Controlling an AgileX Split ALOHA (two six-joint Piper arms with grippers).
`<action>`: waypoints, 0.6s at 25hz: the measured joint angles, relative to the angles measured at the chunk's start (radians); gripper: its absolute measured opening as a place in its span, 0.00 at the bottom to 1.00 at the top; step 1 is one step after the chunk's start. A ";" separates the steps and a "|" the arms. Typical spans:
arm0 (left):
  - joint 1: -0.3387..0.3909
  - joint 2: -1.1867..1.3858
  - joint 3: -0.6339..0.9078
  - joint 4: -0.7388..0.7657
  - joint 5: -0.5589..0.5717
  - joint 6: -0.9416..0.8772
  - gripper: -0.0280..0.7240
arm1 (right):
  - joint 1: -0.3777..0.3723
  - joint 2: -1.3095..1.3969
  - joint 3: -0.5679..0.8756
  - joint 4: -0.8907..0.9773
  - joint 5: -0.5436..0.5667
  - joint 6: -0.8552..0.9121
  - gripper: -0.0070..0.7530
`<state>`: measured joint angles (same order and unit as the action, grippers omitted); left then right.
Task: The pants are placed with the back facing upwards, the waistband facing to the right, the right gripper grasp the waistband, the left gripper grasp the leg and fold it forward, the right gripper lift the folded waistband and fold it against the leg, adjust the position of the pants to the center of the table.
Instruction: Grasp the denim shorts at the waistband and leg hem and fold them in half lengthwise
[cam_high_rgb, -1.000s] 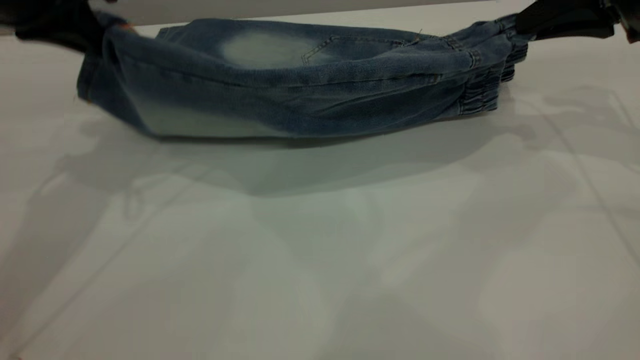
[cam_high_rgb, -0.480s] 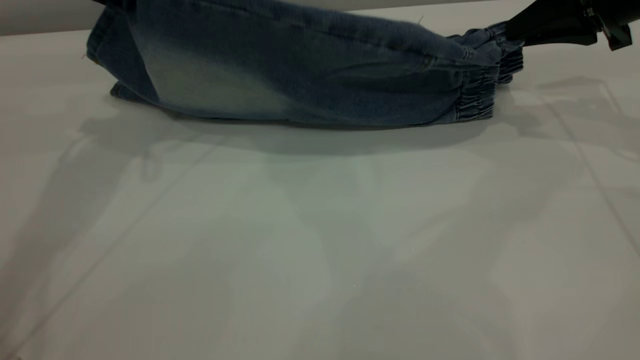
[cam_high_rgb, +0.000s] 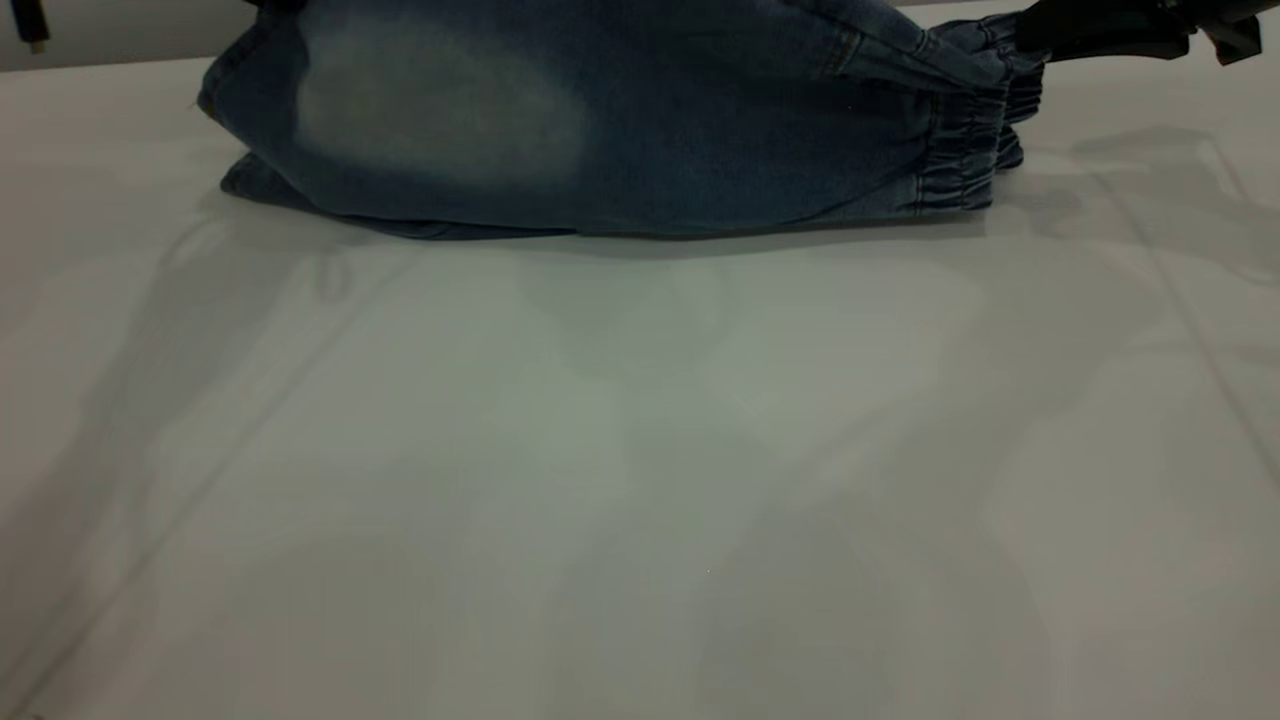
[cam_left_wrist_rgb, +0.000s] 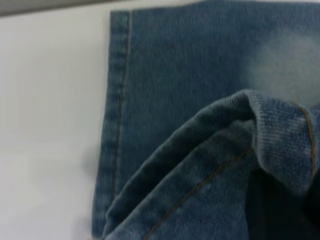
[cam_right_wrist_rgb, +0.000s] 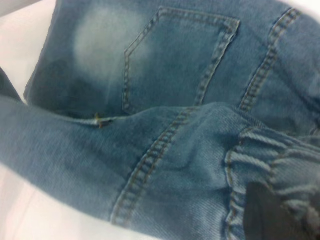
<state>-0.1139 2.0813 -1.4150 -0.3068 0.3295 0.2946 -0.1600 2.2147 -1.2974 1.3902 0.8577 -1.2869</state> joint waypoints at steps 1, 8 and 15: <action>0.000 0.013 -0.013 0.000 0.000 0.008 0.14 | 0.000 0.007 -0.009 0.004 0.001 0.000 0.06; 0.001 0.043 -0.026 0.026 -0.013 0.026 0.14 | 0.000 0.024 -0.040 0.025 -0.018 0.000 0.35; 0.002 0.042 -0.026 0.026 -0.058 0.051 0.14 | 0.000 0.024 -0.047 0.019 -0.078 0.066 0.81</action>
<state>-0.1119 2.1238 -1.4409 -0.2807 0.2713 0.3459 -0.1600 2.2391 -1.3443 1.4093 0.7801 -1.2207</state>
